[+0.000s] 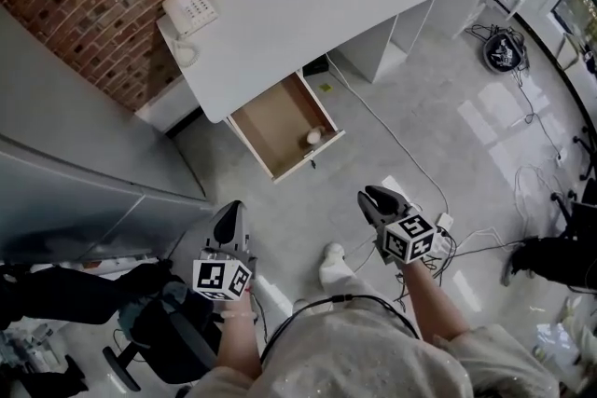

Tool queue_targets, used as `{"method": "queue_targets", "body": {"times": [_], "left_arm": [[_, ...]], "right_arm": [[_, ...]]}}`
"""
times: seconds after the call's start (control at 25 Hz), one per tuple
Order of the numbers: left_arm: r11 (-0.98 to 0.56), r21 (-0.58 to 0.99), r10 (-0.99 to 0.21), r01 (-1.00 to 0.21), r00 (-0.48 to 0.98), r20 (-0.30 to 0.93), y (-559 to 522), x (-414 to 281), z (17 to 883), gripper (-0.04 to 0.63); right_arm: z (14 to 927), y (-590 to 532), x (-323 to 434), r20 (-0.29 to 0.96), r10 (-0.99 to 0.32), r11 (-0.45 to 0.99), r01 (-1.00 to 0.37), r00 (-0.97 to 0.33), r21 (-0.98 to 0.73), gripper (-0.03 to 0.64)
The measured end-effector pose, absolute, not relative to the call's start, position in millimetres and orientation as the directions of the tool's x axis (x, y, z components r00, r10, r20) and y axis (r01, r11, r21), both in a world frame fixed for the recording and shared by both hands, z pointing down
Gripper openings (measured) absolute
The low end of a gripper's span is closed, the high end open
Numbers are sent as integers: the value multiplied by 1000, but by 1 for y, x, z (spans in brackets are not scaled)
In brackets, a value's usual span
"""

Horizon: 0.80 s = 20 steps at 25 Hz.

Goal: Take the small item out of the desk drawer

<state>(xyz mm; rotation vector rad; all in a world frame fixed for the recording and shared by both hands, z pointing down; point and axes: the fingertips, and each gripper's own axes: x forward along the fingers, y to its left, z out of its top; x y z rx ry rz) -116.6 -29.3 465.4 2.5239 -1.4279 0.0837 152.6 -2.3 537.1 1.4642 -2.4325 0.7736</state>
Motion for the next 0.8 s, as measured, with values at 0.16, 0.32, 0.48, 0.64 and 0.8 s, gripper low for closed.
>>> {"method": "queue_targets", "body": {"times": [0.16, 0.32, 0.48, 0.64, 0.8], "left_arm": [[-472, 186, -846, -862, 502, 179, -46, -111, 477, 5], [-441, 197, -861, -876, 474, 185, -58, -110, 486, 5], [-449, 188, -852, -873, 482, 205, -75, -108, 497, 5], [-467, 191, -834, -863, 502, 230, -97, -111, 513, 5], [-486, 199, -815, -851, 524, 248, -128, -109, 534, 5]], "right_arm": [[550, -23, 153, 446, -731, 398, -854, -517, -336, 98], [564, -45, 150, 471, -696, 434, -841, -541, -325, 106], [582, -74, 140, 496, -672, 442, -836, -549, -326, 112], [595, -99, 122, 517, -653, 443, -832, -554, -333, 115], [607, -127, 109, 542, -630, 454, -830, -556, -324, 120]]}}
